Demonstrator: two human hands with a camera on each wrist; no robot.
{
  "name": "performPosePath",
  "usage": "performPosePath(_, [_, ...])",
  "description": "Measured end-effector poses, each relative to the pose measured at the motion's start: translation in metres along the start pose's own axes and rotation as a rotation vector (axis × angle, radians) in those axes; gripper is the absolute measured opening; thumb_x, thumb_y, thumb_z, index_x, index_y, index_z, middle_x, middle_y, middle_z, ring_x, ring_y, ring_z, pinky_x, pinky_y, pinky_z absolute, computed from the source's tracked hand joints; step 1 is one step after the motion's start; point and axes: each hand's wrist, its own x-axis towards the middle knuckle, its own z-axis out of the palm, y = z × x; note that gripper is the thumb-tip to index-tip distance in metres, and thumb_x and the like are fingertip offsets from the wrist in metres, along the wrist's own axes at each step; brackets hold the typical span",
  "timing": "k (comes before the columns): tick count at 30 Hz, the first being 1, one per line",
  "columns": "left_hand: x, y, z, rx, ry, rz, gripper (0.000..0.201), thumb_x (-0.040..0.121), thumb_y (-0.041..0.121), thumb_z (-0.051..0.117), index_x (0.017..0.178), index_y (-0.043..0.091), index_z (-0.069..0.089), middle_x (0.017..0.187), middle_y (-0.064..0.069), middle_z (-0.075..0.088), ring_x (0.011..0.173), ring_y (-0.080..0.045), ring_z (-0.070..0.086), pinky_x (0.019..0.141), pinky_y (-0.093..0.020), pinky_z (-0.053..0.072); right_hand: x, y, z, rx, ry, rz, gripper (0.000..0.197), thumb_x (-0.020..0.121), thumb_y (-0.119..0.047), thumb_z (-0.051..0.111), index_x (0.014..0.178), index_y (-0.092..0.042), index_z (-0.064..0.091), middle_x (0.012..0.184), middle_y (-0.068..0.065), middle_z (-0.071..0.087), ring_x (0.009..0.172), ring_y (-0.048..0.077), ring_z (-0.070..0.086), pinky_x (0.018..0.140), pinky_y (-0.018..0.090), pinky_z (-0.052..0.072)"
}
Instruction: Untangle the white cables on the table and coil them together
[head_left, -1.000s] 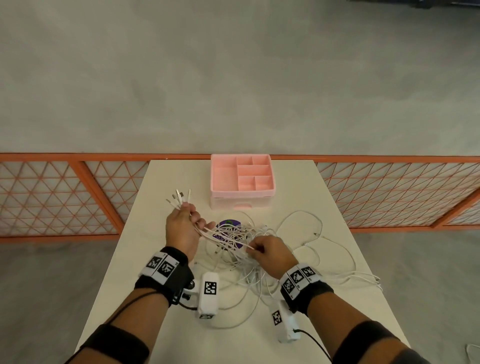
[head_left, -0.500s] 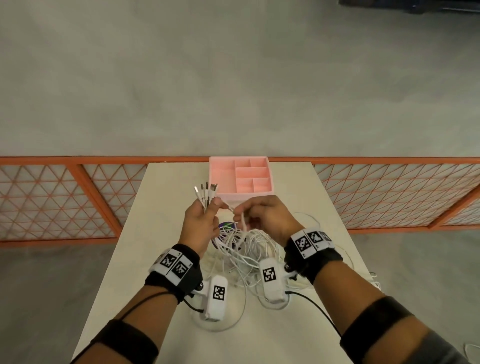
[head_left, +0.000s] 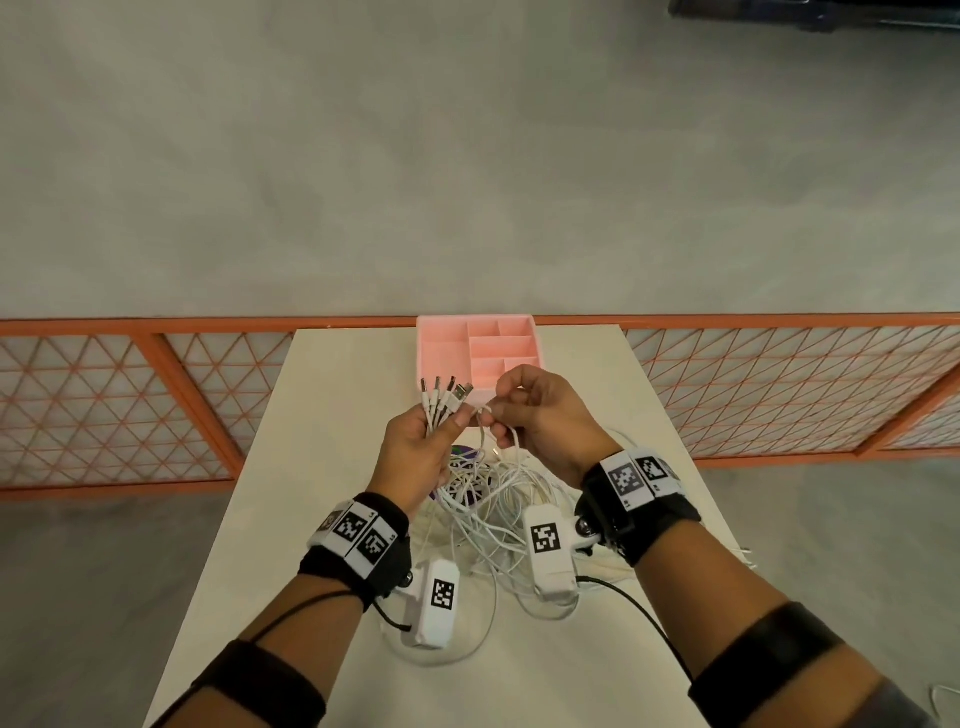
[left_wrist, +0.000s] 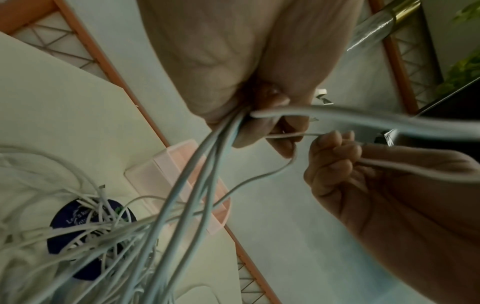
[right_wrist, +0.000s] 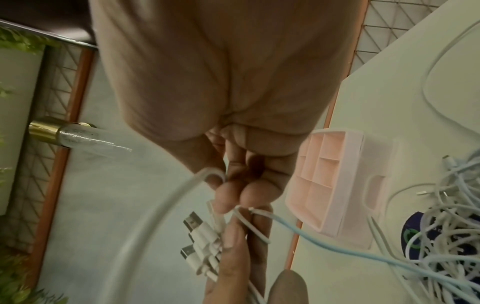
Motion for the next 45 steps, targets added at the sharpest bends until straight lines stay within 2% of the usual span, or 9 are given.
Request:
performPosePath(3, [0.003,0.002,-0.001,0.088,0.024,0.005,0.014,0.090,0.027,0.073,0.078,0.021,0.072,0.062,-0.020,0.053,0.039,-0.015,0.029,0.043,-0.023,0.029,0.000,0.002,-0.002,-0.058,0.036,0.027,0.025,0.090,0.016,0.043,0.091,-0.007,0.052,0.067,0.011,0.060,0.052,0.018,0.047,0.050,0.029,0.045])
performPosePath(5, [0.006,0.003,-0.003,0.126,0.074,-0.003,0.020,0.091,0.026,0.072,0.089,0.007,0.069,0.080,-0.017,0.074,0.037,-0.015,0.033,0.043,-0.024,0.033,-0.002,0.007,-0.004,-0.197,0.053,0.090,0.026,0.091,0.011,0.040,0.094,-0.008,0.056,0.066,0.007,0.056,0.051,0.016,0.046,0.049,0.028,0.044])
performPosePath(11, [0.007,0.006,-0.013,-0.018,0.179,-0.040,0.012,0.094,0.020,0.066,0.093,0.008,0.069,0.090,-0.010,0.076,0.044,-0.012,0.027,0.040,-0.021,0.032,-0.006,0.019,-0.026,-0.586,0.190,0.204,0.037,0.091,-0.001,0.034,0.080,-0.012,0.067,0.066,0.010,0.045,0.050,0.019,0.040,0.047,0.026,0.037])
performPosePath(16, [0.003,0.000,0.000,0.037,0.057,-0.062,0.019,0.095,0.022,0.065,0.100,0.003,0.067,0.095,-0.007,0.077,0.044,-0.012,0.028,0.040,-0.022,0.033,-0.012,0.012,-0.013,-0.314,0.103,0.216,0.032,0.084,0.008,0.029,0.080,-0.006,0.057,0.056,0.004,0.037,0.042,0.015,0.031,0.045,0.023,0.027])
performPosePath(20, [0.000,-0.010,0.020,0.005,0.039,-0.122,0.022,0.095,0.021,0.065,0.090,0.001,0.059,0.068,-0.014,0.052,0.040,-0.011,0.029,0.038,-0.022,0.029,-0.015,-0.004,0.000,-0.049,-0.060,0.200,0.035,0.078,0.012,0.026,0.070,-0.006,0.055,0.060,0.006,0.031,0.047,0.014,0.025,0.045,0.023,0.027])
performPosePath(27, [-0.006,-0.006,0.039,-0.339,0.046,-0.134,0.018,0.103,0.028,0.051,0.104,0.010,0.054,0.105,-0.008,0.076,0.043,-0.010,0.026,0.039,-0.021,0.026,-0.016,-0.017,-0.005,0.279,-0.019,0.114,0.032,0.076,0.014,0.024,0.067,-0.005,0.048,0.060,0.005,0.025,0.050,0.015,0.027,0.045,0.024,0.036])
performPosePath(31, [-0.007,-0.020,0.044,-0.093,-0.085,-0.186,0.017,0.103,0.022,0.051,0.108,0.011,0.063,0.076,-0.001,0.067,0.044,-0.010,0.029,0.039,-0.021,0.027,-0.021,-0.022,-0.003,0.234,-0.078,0.070,0.029,0.075,0.015,0.026,0.065,-0.004,0.045,0.060,0.006,0.024,0.049,0.015,0.030,0.044,0.025,0.035])
performPosePath(37, [-0.010,-0.037,0.024,0.057,-0.105,-0.180,0.021,0.101,0.018,0.054,0.093,0.005,0.069,0.072,-0.002,0.047,0.047,-0.010,0.034,0.042,-0.024,0.036,-0.016,-0.049,-0.025,0.285,0.179,-0.084,0.027,0.084,0.008,0.033,0.075,-0.008,0.053,0.054,0.001,0.025,0.048,0.013,0.025,0.047,0.023,0.027])
performPosePath(45, [0.002,0.021,0.015,-0.132,-0.029,-0.007,0.017,0.100,0.015,0.055,0.095,0.002,0.065,0.072,0.004,0.057,0.046,-0.009,0.030,0.041,-0.022,0.031,-0.017,-0.004,-0.064,-0.540,0.488,0.016,0.014,0.092,-0.007,0.057,0.085,-0.012,0.068,0.055,-0.003,0.058,0.043,0.018,0.052,0.045,0.030,0.049])
